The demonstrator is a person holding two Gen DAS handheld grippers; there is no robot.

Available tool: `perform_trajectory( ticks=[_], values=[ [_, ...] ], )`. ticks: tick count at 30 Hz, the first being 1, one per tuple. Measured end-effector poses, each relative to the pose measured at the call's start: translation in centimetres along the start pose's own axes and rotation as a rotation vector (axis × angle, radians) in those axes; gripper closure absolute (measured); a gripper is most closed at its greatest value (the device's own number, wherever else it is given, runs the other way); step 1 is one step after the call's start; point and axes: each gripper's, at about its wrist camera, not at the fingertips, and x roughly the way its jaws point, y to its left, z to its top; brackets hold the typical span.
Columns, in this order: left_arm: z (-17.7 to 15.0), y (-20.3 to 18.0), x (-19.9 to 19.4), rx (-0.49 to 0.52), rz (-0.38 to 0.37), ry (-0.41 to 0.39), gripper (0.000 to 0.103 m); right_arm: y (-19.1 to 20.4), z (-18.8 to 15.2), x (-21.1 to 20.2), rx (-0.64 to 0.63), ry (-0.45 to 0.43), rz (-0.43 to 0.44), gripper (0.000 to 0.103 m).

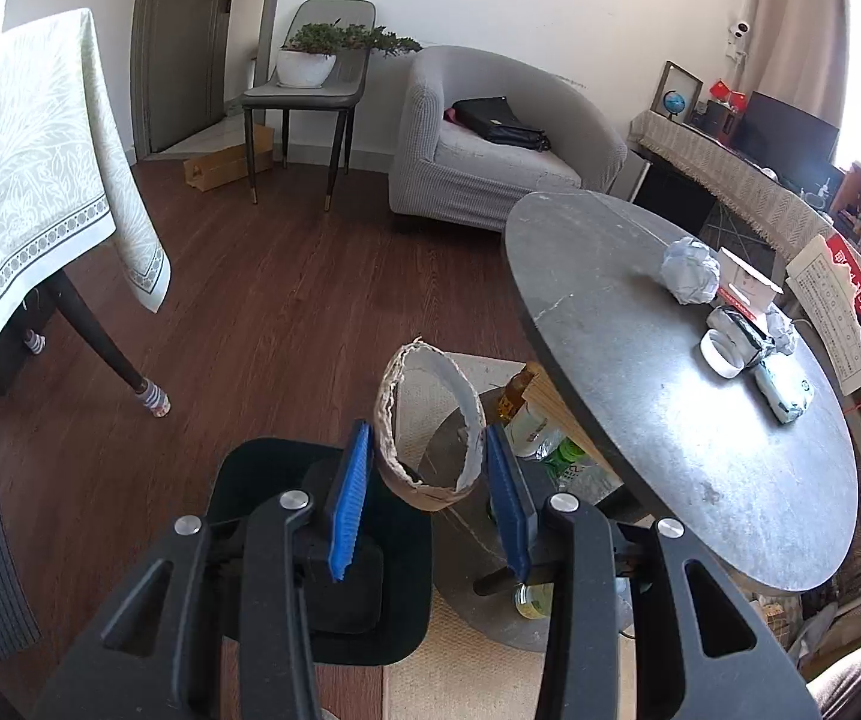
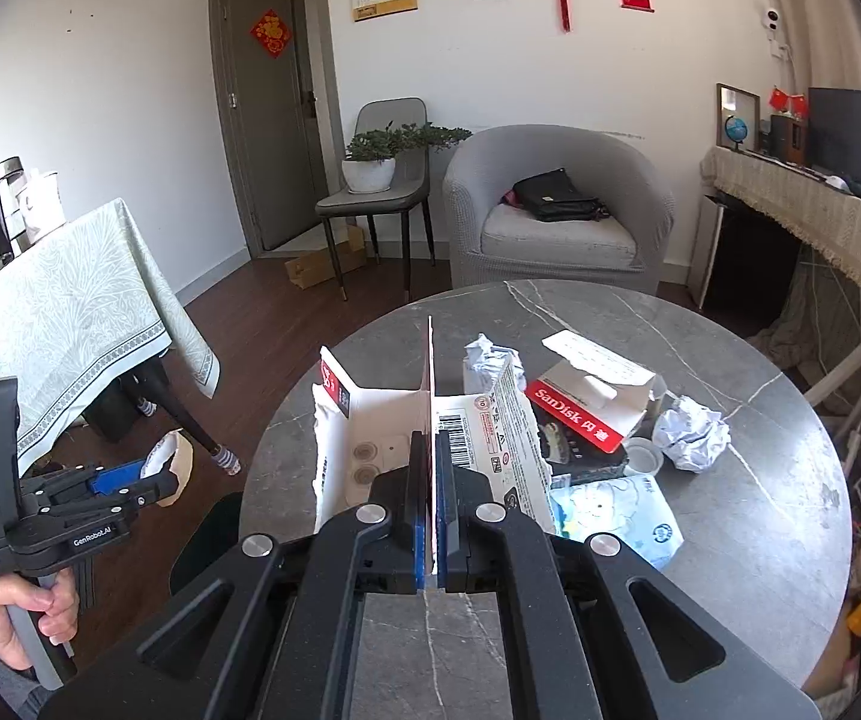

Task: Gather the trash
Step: 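Carry the tape roll and white box over the green bin with both tools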

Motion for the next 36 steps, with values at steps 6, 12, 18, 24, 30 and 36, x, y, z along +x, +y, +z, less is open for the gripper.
perform_trajectory(
  ticks=[6,12,18,24,30,36],
  values=[
    [-0.9,3.3,1.2,-0.045,0.033,0.046,0.062,4.3,0.2,1.9,-0.054,0.029,0.072,0.101],
    [-2.4,5.6,2.9,-0.066,0.054,0.119,0.062,7.9,0.4,3.7,-0.088,0.064,0.136,0.101],
    [-4.1,8.0,4.5,-0.096,0.07,0.197,0.062,11.5,0.0,5.1,-0.136,0.097,0.189,0.101],
    [-5.4,10.1,6.1,-0.136,0.084,0.262,0.062,14.0,-0.6,6.9,-0.166,0.144,0.22,0.101],
    [-6.5,11.0,6.9,-0.134,0.094,0.314,0.062,15.5,-1.3,8.2,-0.184,0.183,0.24,0.101],
    [-7.7,12.1,8.1,-0.154,0.095,0.372,0.062,16.9,-1.8,9.1,-0.205,0.213,0.256,0.101]
  ],
)
